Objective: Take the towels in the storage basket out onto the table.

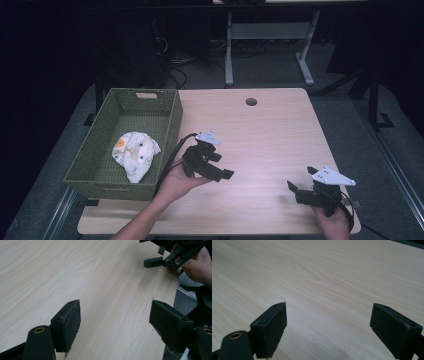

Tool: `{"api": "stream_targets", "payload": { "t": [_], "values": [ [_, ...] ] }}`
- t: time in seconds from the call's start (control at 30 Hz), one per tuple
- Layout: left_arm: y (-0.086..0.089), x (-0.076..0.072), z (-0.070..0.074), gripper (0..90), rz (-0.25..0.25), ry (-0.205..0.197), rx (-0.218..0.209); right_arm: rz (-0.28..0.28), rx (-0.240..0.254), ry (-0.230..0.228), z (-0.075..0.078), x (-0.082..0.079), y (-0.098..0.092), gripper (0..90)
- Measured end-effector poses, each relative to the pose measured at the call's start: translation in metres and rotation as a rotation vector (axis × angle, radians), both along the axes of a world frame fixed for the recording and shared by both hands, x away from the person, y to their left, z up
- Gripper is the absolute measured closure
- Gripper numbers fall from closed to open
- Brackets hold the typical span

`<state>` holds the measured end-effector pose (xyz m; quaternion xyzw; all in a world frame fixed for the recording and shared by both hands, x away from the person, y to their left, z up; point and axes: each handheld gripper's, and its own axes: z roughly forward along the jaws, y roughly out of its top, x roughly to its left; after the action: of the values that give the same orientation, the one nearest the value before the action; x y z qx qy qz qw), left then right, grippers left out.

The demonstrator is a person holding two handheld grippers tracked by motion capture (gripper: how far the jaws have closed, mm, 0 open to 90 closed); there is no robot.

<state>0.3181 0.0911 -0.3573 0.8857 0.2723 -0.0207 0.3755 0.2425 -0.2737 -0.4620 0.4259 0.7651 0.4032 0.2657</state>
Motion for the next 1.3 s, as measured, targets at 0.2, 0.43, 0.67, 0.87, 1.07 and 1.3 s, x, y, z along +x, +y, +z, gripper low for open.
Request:
{"api": "stream_targets", "payload": {
  "t": [0.2,0.43,0.67,0.87,1.07,1.3],
  "values": [
    [0.014,0.007,0.014,22.9,0.03,-0.002,0.027,0.001,-0.003,-0.002,0.001,0.0,0.001,13.6],
    [0.027,0.012,0.034,22.1,0.058,-0.03,0.074,-0.003,0.0,0.003,0.0,0.001,0.001,13.6],
    [0.038,0.017,0.044,21.3,0.069,-0.022,0.075,0.003,-0.007,0.004,0.0,0.001,0.002,13.6],
    [0.056,0.025,0.051,21.4,0.076,-0.01,0.095,0.003,-0.009,0.0,0.001,0.001,0.003,13.6],
    [0.078,0.033,0.056,21.6,0.123,0.012,0.082,0.007,-0.017,0.0,0.0,0.001,0.003,13.6],
    [0.104,0.04,0.058,21.8,0.166,0.03,0.081,0.007,-0.018,0.0,0.0,0.001,0.003,13.6]
  ]
}}
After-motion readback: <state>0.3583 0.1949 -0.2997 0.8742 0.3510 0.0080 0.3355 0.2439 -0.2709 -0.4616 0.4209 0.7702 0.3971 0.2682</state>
